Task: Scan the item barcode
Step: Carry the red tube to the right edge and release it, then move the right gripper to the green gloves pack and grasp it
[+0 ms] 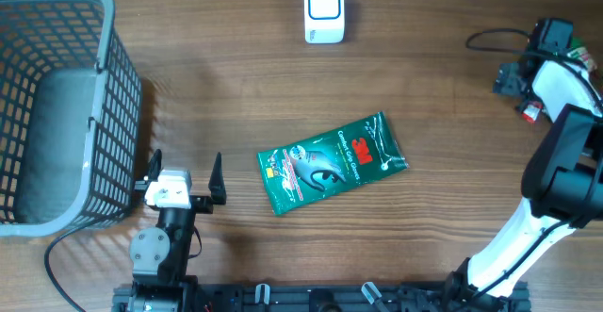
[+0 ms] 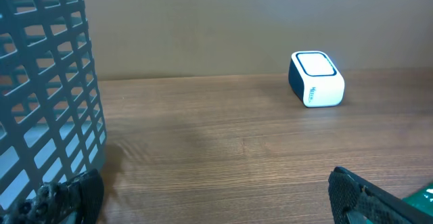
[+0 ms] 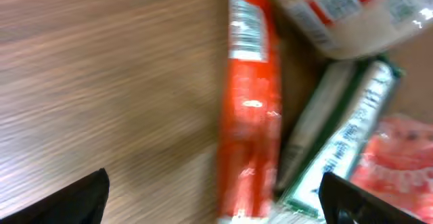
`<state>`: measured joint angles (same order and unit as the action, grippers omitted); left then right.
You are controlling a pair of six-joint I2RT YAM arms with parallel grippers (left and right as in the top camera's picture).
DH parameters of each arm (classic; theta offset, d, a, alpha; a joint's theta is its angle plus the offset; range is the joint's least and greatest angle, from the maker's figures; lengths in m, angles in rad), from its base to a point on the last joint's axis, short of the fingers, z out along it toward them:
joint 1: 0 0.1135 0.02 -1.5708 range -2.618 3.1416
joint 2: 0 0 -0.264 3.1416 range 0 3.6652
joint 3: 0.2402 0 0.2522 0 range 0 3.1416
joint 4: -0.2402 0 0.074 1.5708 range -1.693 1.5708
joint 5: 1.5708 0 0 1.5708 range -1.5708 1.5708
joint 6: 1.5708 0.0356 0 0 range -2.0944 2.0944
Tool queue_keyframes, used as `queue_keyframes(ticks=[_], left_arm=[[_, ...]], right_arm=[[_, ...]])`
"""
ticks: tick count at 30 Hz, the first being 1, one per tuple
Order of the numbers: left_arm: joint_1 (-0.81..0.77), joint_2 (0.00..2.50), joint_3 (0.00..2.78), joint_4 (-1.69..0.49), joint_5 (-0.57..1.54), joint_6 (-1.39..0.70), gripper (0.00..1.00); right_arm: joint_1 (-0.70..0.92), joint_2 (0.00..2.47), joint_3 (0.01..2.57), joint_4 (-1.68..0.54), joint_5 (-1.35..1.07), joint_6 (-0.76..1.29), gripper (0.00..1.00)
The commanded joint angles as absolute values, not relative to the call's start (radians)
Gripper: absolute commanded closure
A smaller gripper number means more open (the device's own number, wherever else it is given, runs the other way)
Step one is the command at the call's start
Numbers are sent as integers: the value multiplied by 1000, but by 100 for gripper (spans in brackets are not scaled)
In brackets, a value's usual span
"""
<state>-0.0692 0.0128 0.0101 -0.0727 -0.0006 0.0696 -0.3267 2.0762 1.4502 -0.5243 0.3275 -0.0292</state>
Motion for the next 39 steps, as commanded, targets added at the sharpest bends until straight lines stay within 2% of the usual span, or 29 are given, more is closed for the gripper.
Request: queue_keyframes(ticks=[1,5,9,15,17,20,24,27,33,39], left_arm=[[-65,5,6,-75,15,64,0],[-65,5,6,-75,15,64,0],[-65,5,6,-75,15,64,0],[-65,5,6,-75,15,64,0],[-65,5,6,-75,15,64,0],[-65,5,6,-75,15,64,0],[-65,5,6,-75,15,64,0],[-65,5,6,-75,15,64,0],[-65,5,6,-75,15,64,0],[-65,5,6,-75,15,64,0]], right_arm=[[-253,1900,1576,-616,89,28,0],[-195,1737,1597,-748,-19,199,0],[-155,1579,1597,-971,-131,474,0],[-56,1532,1581,-1197,-398,605,0],[25,1541,1516,-1162,-476,609,0],[124,1567,1439,-1056,-466,699,0],[281,1649,1359,-1017,-385,1091,1],[371,1744,1353,-976,-380,1270,0],[455,1963,1353,-836,-381,1397,1],[457,2084,1353,-823,-311,1426,4]])
